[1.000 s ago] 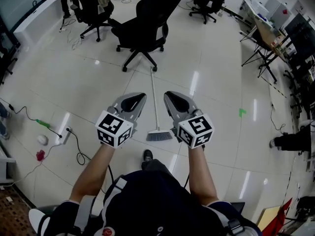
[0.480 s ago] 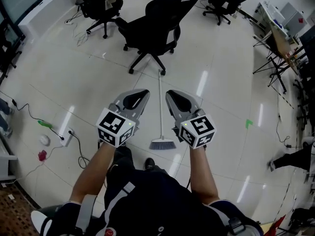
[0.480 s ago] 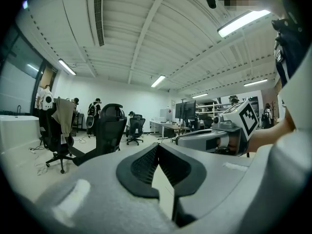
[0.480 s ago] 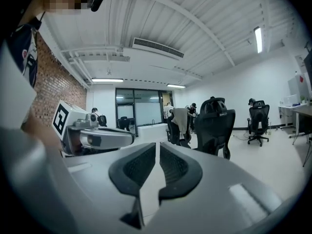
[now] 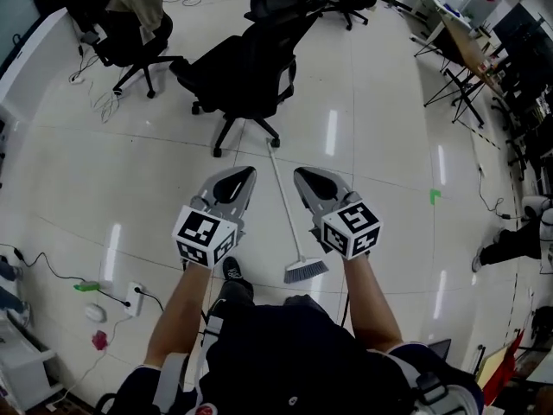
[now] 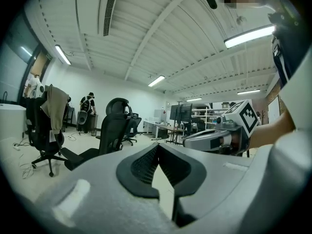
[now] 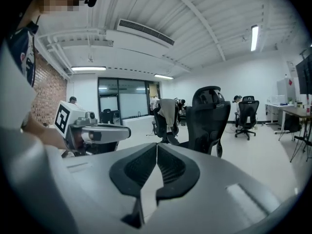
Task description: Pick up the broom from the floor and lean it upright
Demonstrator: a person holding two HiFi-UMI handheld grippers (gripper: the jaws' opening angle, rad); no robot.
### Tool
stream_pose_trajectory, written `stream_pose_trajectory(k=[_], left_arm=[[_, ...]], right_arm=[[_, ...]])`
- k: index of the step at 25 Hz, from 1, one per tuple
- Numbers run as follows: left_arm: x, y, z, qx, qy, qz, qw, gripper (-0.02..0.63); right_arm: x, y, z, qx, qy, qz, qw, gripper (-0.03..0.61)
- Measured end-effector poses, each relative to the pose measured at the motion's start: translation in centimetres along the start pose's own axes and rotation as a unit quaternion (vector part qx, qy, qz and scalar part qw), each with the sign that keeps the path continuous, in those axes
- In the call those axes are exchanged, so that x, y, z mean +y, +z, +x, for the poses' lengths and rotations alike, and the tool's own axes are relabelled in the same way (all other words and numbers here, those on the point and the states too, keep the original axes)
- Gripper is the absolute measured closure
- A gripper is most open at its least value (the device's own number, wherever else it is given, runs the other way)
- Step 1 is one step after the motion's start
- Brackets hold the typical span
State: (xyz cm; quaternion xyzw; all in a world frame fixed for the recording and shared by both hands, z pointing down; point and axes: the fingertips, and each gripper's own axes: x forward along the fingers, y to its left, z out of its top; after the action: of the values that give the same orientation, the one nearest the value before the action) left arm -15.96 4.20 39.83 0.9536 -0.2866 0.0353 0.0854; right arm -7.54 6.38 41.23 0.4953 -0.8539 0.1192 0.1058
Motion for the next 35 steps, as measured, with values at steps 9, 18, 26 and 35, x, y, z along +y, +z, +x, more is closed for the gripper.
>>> stream_pose_trajectory(k=[9,18,26,35], left_arm=[[7.0,-3.1,4.8,0.043,-0.044,-0.018,0.9979,0.614],[10.8,-7.5,12.7,0.096,-0.055,-0.003,0.9939,0.613],[16.2,-15.4,20.8,0.134,-0.058,0.002,0.9892,0.613],[24.0,-35.1,28.4,0.182,-0.106,0.01,0.9775,0.614]], right_arm=[[-3.7,-1.6,6.0,0.032,-0.044,0.028,0.998,0.572],[-11.7,-3.1,12.4,-0.004,-0.036,0.045,0.998,0.561],[-18.4,-10.4,19.4,0.016,-0.034,0.054,0.998,0.535],[-23.6,-30.4,32.0,0.091,-0.041,0.091,0.991,0.403]])
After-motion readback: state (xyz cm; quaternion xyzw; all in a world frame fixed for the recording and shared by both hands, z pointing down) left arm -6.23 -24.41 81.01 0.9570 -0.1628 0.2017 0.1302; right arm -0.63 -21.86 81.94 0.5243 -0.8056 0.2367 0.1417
